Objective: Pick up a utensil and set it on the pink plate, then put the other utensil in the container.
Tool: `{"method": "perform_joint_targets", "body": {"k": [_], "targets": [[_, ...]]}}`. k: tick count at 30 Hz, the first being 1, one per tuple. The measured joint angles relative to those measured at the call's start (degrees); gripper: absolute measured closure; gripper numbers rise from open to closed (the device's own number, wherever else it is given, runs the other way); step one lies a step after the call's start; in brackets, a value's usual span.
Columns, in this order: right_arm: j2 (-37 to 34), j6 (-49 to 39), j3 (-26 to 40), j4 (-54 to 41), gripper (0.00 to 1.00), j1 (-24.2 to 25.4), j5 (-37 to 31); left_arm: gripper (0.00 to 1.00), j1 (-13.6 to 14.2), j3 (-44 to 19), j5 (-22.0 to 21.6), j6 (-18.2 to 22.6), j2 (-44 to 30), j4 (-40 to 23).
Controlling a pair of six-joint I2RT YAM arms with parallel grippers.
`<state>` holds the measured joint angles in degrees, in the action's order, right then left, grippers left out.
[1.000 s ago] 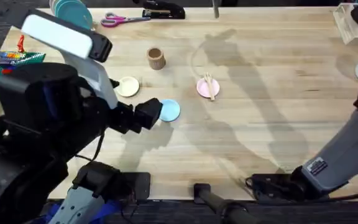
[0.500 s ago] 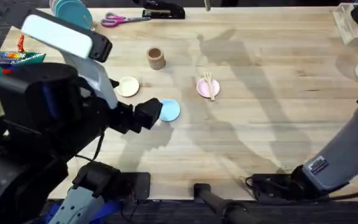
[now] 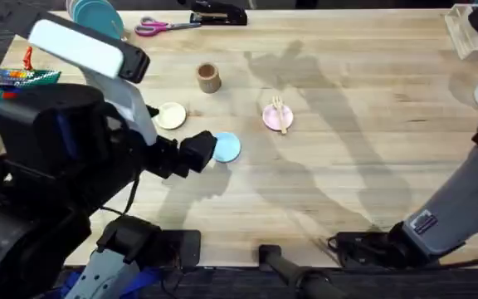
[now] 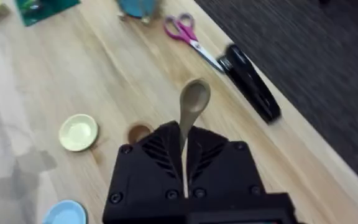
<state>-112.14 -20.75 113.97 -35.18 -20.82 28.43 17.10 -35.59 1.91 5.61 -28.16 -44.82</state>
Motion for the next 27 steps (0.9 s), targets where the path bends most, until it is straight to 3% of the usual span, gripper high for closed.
{"method": "perform_joint_targets", "body": {"k": [14,21,27], "targets": [[0.0,-8.1,-2.2,12.0,0.968,-2.1,12.5,0.007,0.0,0.0,0.0,0.0,0.0,0.0],[0.0,-8.5,-11.6,30.7,0.968,-2.1,22.2,0.007,0.0,0.0,0.0,0.0,0.0,0.0],[0.0,-3.8,-18.7,45.0,0.968,-2.1,28.7,0.006,0.0,0.0,0.0,0.0,0.0,0.0]]}}
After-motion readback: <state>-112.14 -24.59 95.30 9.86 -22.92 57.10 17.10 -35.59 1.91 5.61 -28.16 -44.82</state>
